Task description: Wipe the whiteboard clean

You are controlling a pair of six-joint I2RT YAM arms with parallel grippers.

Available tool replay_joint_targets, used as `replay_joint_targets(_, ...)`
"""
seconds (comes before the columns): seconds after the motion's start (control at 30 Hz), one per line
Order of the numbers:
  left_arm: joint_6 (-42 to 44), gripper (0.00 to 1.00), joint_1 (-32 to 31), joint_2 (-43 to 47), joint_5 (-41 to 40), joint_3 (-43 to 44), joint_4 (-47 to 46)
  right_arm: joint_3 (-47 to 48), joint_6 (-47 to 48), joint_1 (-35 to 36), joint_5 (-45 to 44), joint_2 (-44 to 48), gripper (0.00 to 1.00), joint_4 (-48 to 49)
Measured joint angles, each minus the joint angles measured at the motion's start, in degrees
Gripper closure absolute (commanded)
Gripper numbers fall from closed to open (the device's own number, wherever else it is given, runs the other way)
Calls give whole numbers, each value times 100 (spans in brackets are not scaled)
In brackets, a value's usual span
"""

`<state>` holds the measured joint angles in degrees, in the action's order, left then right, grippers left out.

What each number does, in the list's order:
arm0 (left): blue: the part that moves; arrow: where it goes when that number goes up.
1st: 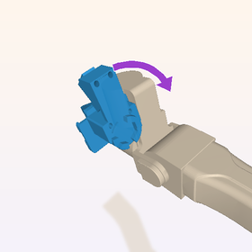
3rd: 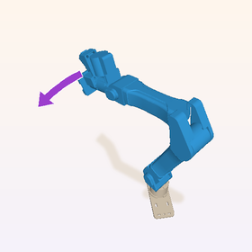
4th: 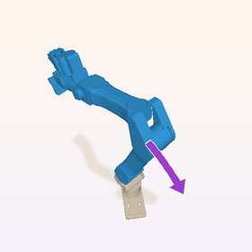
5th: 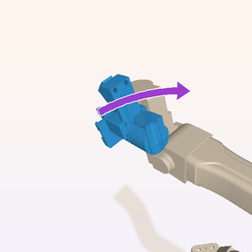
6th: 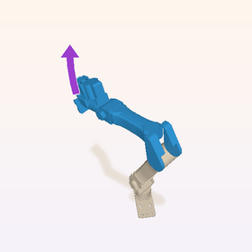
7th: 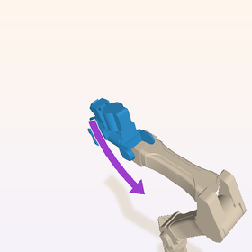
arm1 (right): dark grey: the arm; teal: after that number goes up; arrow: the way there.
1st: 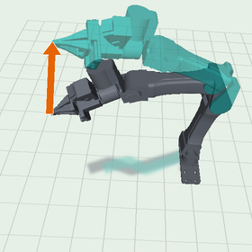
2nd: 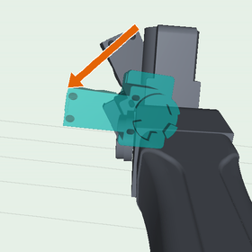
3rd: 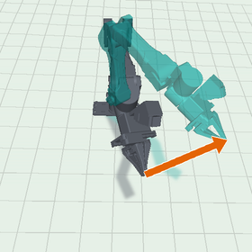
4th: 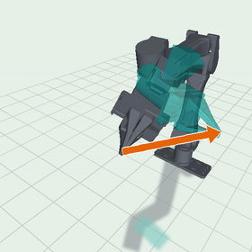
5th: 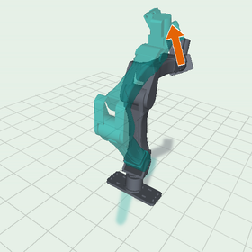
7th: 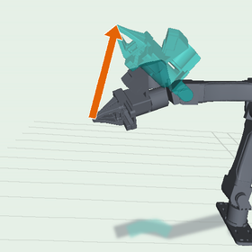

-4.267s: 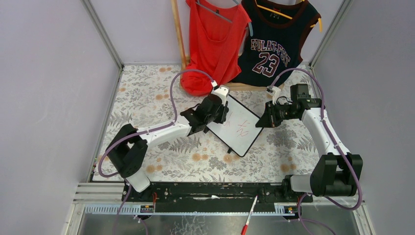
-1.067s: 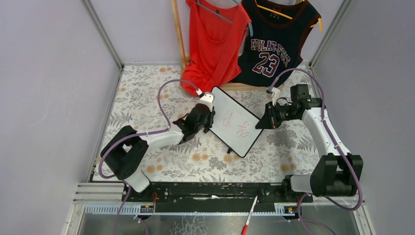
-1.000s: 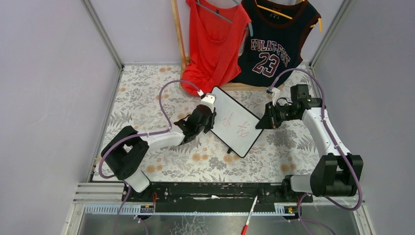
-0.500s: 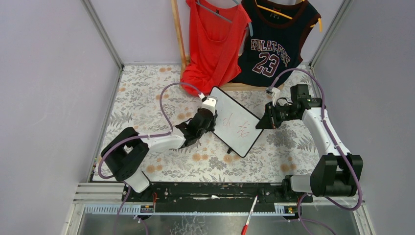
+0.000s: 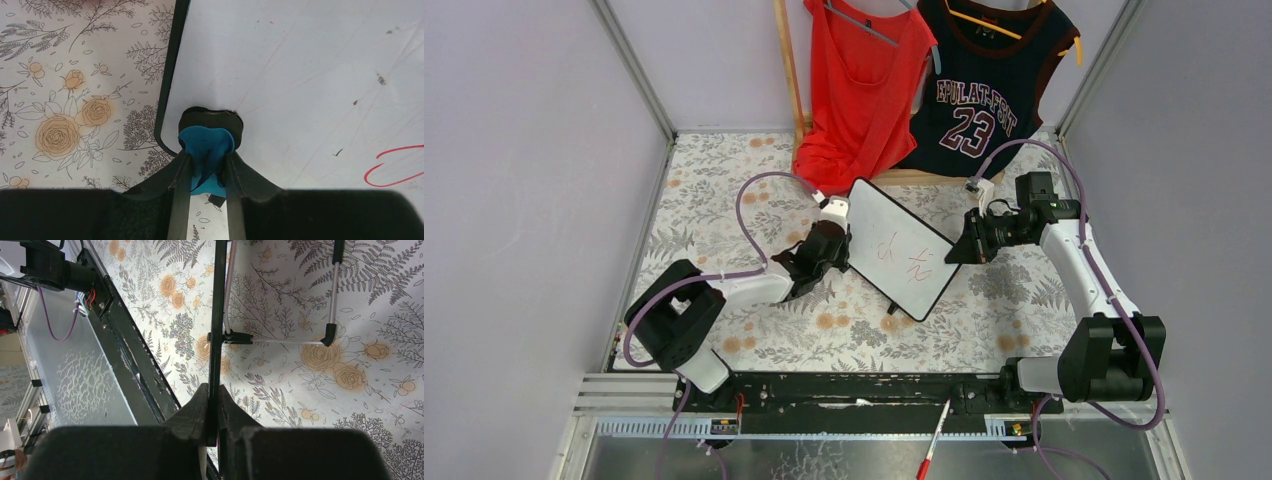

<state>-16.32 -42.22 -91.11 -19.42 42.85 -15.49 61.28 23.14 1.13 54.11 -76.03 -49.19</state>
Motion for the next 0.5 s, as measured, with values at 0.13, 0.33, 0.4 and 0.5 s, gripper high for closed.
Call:
replay_joint_targets(0.13,31,100,2,-4,42,96,157,0,4,0,0,0,100,-2)
replay_joint_targets(0.33,-13,100,-96,-81,278,540,533,0,0,0,-2,0,100,-13)
replay_joint_targets(0.4,-13,100,-236,-127,289,769,664,0,-4,0,-4,0,100,-31)
replay_joint_targets(0.5,-17,100,-470,-177,262,1073,909,0,-20,-2,-26,0,100,-50)
